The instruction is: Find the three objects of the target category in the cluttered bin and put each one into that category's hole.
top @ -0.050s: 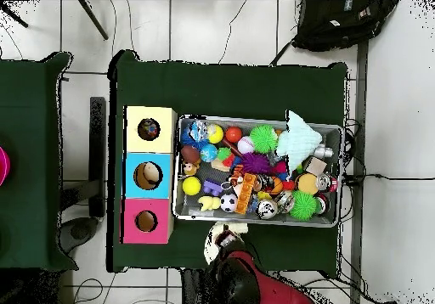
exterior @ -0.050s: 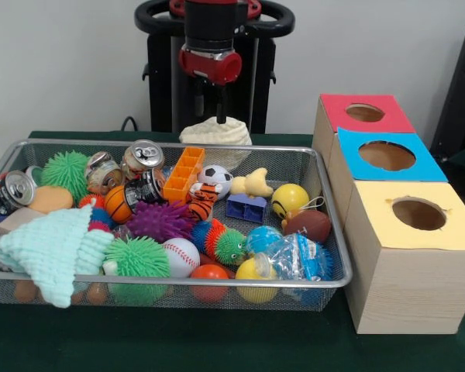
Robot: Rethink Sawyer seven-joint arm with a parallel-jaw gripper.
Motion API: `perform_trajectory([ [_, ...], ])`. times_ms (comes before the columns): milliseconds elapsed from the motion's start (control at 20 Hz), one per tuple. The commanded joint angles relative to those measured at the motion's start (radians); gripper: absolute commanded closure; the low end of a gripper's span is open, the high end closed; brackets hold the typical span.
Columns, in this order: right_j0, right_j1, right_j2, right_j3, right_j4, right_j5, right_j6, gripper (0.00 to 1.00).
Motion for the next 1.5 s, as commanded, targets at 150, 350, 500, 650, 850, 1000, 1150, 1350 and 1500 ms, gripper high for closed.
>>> perform_trajectory([
  [150,0.023,0.037,0.12,-0.163,0.112,0.003,0.204,0.0],
  [350,0.05,0.056,0.111,-0.178,0.159,-0.017,0.221,0.0],
  [500,0.086,0.073,0.081,-0.211,0.207,-0.002,0.209,0.0],
  [650,0.131,0.097,0.064,-0.263,0.251,0.022,0.18,0.0],
  [850,0.178,0.12,0.06,-0.319,0.293,0.074,0.147,0.0],
  [1000,0.222,0.143,0.036,-0.363,0.331,0.092,0.131,0.0],
  [1150,0.248,0.164,0.031,-0.41,0.365,0.112,0.124,0.0],
  [1350,0.32,0.188,-0.016,-0.464,0.449,0.144,0.131,0.0],
  [1500,0.345,0.2,-0.03,-0.492,0.487,0.157,0.136,0.0],
])
